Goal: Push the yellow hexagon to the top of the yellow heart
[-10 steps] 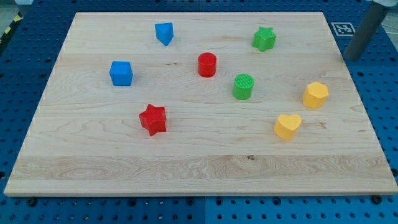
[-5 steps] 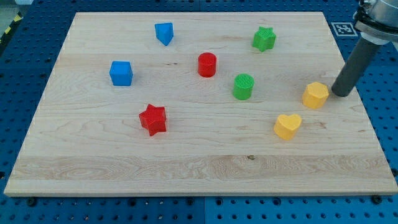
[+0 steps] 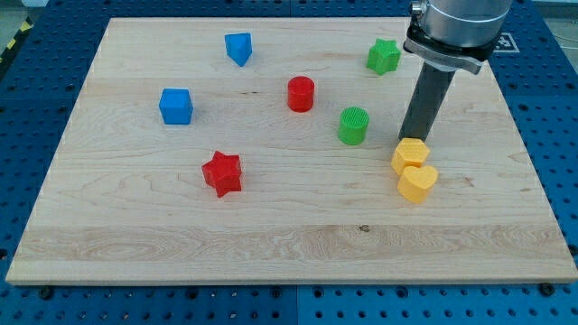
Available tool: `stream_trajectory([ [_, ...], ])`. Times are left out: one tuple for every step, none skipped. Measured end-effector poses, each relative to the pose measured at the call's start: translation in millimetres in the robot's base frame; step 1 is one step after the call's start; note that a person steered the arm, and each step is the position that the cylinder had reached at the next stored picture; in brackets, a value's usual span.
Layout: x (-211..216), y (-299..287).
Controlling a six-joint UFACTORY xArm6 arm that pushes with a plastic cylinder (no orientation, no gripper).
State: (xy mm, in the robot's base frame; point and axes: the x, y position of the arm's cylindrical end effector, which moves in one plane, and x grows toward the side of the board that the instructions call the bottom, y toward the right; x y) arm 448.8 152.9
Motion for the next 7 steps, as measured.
stream_trajectory([
  [-1,0],
  [-23,0],
  [-47,3],
  [-69,13],
  [-90,20],
  [-108,21],
  [-119,21],
])
